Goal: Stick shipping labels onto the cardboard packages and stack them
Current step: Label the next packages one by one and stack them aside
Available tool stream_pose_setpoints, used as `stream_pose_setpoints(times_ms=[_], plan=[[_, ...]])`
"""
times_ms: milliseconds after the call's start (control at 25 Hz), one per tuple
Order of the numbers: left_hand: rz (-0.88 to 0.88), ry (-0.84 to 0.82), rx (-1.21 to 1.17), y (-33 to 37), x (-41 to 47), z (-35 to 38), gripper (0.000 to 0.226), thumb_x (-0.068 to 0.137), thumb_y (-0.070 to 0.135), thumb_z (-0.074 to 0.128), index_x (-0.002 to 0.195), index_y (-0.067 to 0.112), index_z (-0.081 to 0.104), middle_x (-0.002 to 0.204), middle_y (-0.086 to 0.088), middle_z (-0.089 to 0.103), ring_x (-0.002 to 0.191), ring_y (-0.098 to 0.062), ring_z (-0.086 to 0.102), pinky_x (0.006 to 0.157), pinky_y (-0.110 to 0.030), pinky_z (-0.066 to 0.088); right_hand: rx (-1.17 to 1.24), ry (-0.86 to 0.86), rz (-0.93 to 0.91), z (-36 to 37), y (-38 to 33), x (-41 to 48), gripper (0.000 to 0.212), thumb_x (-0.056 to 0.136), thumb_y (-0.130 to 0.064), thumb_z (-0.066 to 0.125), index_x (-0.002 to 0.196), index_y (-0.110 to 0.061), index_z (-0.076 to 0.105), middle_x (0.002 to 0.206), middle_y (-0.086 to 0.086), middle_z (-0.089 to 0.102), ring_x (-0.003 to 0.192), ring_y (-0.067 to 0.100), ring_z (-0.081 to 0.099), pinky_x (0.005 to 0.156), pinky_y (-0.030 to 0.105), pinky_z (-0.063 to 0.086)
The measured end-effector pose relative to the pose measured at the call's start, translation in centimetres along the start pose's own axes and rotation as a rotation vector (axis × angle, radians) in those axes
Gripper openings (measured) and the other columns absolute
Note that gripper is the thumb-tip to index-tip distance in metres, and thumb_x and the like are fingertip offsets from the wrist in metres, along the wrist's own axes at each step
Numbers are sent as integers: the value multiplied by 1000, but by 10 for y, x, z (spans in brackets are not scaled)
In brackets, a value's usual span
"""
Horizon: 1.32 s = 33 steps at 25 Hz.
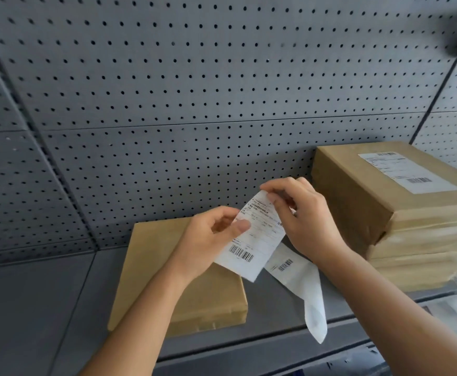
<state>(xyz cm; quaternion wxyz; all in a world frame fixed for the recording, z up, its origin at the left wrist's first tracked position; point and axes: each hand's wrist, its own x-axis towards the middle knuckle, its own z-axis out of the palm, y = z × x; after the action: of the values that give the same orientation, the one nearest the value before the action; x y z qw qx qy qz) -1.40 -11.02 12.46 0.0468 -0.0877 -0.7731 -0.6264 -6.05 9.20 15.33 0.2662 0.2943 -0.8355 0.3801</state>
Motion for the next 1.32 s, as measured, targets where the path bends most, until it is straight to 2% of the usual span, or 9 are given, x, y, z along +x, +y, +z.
stream_pose_setpoints(times_ms=[120,240,320,400,480,640,880,1120,1320], plan=[[-15,156,-22,-6,-7,-9,13,93,27,74,93,14,77,88,-4,80,78,-14,74,67,-24,56,9,-34,-54,22,-10,8,26,97,-15,62,122,-21,68,98,-25,61,92,16,56,77,36,55],[-82,277,-99,-14,-16,-24,13,93,24,73,91,12,76,86,-4,80,75,-15,75,65,-25,58,-39,-57,-29,41,-16,15,42,97,-22,62,138,-25,56,127,-14,59,112,9,49,95,19,44],[-123,365,-129,-19,-21,-35,13,94,23,72,94,10,76,87,-2,81,77,-15,77,66,-27,60,48,-108,162,53,-19,17,45,99,-29,59,143,-30,48,132,-17,51,116,0,47,95,13,38],[-167,442,-165,-23,-26,-45,15,95,23,72,96,10,77,88,2,81,80,-13,77,68,-25,60,317,-217,469,67,-22,14,38,100,-34,56,137,-30,51,123,-17,59,108,0,59,87,17,49],[-211,489,-185,-28,-31,-56,15,95,26,71,96,12,78,90,4,81,84,-13,77,73,-27,61,576,-358,691,83,-24,5,29,101,-33,56,126,-22,60,111,-9,73,100,10,70,88,33,58],[-290,511,-191,-40,-41,-73,16,96,26,70,97,12,78,94,-1,82,89,-18,78,77,-32,60,722,-458,752,112,-30,-10,16,101,-18,57,109,-14,70,104,-2,78,95,19,74,90,45,59],[-370,487,21,-62,-49,-91,19,99,27,65,93,20,81,91,10,81,88,-8,76,85,-37,61,577,-451,757,139,-31,-13,11,99,-14,61,103,-16,70,93,3,79,87,19,75,70,27,57],[-419,440,285,-80,-43,-96,18,98,26,67,94,18,83,88,12,80,77,-4,72,81,-37,62,226,-477,640,159,-25,-15,17,95,-18,64,111,-25,64,86,3,72,77,17,68,69,33,58],[-379,447,454,-84,-33,-96,19,96,21,71,112,15,78,95,5,77,71,9,60,56,-3,46,107,-495,589,165,-23,-14,41,94,-18,65,133,-22,52,85,-4,63,78,0,56,58,13,38]])
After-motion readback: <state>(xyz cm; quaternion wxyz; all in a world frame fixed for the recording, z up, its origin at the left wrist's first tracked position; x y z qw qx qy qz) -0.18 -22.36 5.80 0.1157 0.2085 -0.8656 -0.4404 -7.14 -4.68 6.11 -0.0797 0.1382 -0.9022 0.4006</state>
